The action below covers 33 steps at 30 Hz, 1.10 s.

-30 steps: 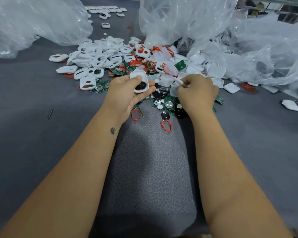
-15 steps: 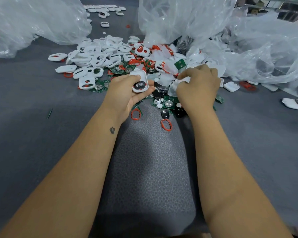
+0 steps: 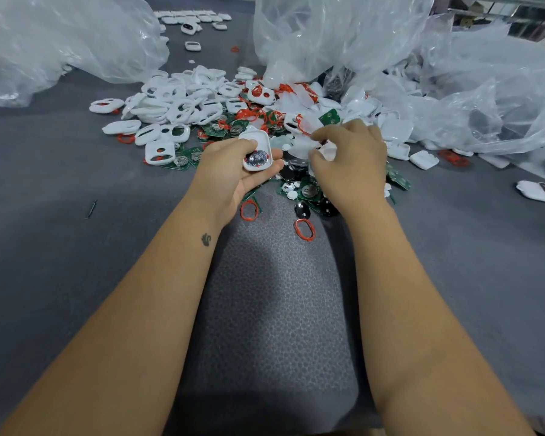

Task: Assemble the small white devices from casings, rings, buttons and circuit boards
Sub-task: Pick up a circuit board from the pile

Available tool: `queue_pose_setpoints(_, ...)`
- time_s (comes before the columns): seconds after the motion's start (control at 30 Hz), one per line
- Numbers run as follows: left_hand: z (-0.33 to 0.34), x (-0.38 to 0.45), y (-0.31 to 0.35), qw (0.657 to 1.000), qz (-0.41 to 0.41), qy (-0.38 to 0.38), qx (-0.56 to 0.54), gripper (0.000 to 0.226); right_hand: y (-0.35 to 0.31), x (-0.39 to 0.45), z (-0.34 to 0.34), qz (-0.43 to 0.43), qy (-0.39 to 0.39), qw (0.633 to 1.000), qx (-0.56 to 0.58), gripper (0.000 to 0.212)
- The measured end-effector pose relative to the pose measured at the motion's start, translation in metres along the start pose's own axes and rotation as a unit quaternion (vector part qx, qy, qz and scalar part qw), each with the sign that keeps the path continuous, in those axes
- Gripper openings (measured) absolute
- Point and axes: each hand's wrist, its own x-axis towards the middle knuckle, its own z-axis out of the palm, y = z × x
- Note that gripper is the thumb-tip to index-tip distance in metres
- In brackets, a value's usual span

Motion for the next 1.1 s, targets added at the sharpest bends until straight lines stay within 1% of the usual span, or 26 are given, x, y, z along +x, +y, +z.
queue_pose_setpoints(0.1, 0.0, 0.001, -0.001, 1.0, 0.001, 0.0, 0.004, 0.016, -0.004, -0.002, 0.008, -0.034, -0.052, 0.998, -0.024, 0.038)
queue_pose_setpoints(0.17, 0.0, 0.001, -0.001, 1.0, 0.002, 0.002, 0.01, 0.016, -0.005, -0.002, 0.011, -0.027, -0.096, 0.994, -0.034, 0.043)
queue_pose_setpoints(0.23, 0.0, 0.001, -0.001, 1.0, 0.001, 0.003, 0.015, 0.016, -0.005, -0.001, 0.012, -0.011, -0.111, 0.993, -0.039, 0.042)
queue_pose_setpoints(0.4, 0.0, 0.001, -0.001, 1.0, -0.001, 0.002, 0.019, 0.016, -0.004, -0.001, 0.008, 0.034, -0.076, 0.996, -0.035, 0.026)
queue_pose_setpoints(0.53, 0.0, 0.0, -0.001, 1.0, 0.0, 0.002, 0.023, 0.015, -0.003, 0.0, 0.008, 0.044, -0.058, 0.997, -0.034, 0.016)
queue_pose_setpoints(0.6, -0.001, 0.0, -0.001, 0.999, 0.004, -0.001, 0.032, 0.016, -0.003, 0.002, 0.007, 0.046, -0.049, 0.998, -0.015, 0.014)
queue_pose_setpoints(0.63, -0.001, 0.0, -0.001, 0.999, 0.006, -0.002, 0.036, 0.016, -0.004, 0.002, 0.005, 0.047, -0.037, 0.998, 0.015, 0.013)
queue_pose_setpoints(0.7, -0.001, 0.0, 0.0, 0.999, 0.007, -0.002, 0.039, 0.015, -0.008, 0.001, 0.001, 0.059, 0.0, 0.987, 0.149, 0.011)
queue_pose_setpoints(0.77, -0.001, 0.0, 0.0, 0.999, 0.007, 0.0, 0.036, 0.013, -0.014, 0.0, -0.005, 0.094, 0.021, 0.946, 0.31, 0.01)
queue_pose_setpoints(0.83, -0.001, 0.0, -0.001, 0.999, 0.009, 0.001, 0.033, 0.011, -0.017, -0.001, -0.009, 0.113, 0.011, 0.907, 0.405, 0.01)
queue_pose_setpoints(0.9, -0.001, 0.0, -0.001, 0.999, 0.014, -0.002, 0.034, 0.01, -0.02, 0.0, -0.011, 0.121, -0.014, 0.879, 0.461, 0.01)
queue_pose_setpoints(0.97, -0.002, 0.0, 0.0, 0.999, 0.02, -0.004, 0.036, 0.01, -0.021, 0.0, -0.011, 0.131, -0.041, 0.859, 0.493, 0.012)
queue_pose_setpoints(1.1, -0.001, 0.001, 0.001, 1.0, 0.004, 0.018, 0.014, 0.012, -0.02, -0.001, -0.008, 0.138, -0.084, 0.845, 0.51, 0.016)
